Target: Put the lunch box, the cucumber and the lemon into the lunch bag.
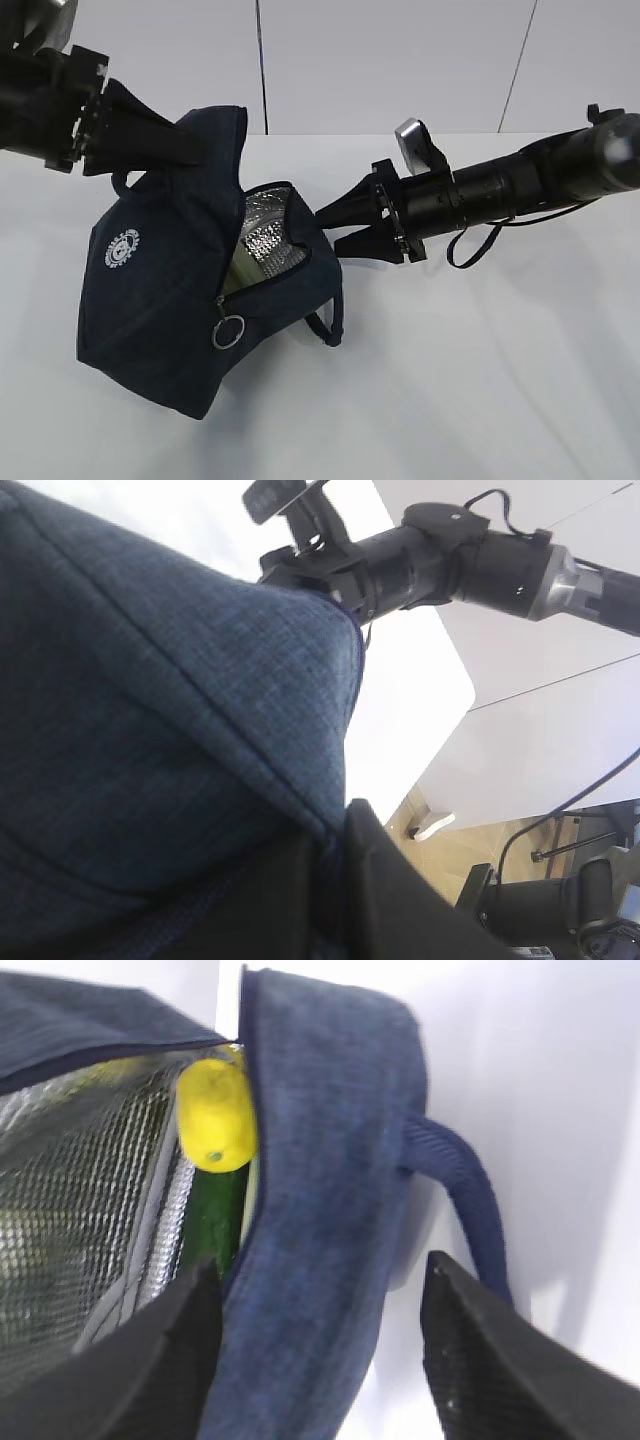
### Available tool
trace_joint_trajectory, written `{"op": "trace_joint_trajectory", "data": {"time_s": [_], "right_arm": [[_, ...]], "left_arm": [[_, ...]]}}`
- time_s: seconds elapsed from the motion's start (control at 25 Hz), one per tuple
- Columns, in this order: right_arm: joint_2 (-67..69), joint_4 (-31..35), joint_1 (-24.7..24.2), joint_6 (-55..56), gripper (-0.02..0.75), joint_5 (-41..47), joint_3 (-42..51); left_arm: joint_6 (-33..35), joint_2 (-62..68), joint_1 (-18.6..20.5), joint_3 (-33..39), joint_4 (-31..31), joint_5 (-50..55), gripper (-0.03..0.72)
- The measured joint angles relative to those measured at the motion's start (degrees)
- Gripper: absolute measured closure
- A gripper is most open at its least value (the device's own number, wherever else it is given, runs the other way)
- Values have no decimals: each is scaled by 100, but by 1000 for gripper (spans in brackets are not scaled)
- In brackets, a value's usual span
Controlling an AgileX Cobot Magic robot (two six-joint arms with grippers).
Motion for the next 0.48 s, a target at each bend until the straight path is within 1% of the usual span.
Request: {"op": "trace_joint_trajectory", "data": {"time_s": [0.16, 0.48], "right_arm": [[76, -21, 102, 0, 307, -11, 0], [76, -21, 284, -3, 440, -11, 0]], "left_arm": [[0, 0, 0, 0, 0, 0, 671], [0, 0, 0, 0, 0, 0, 671]]}}
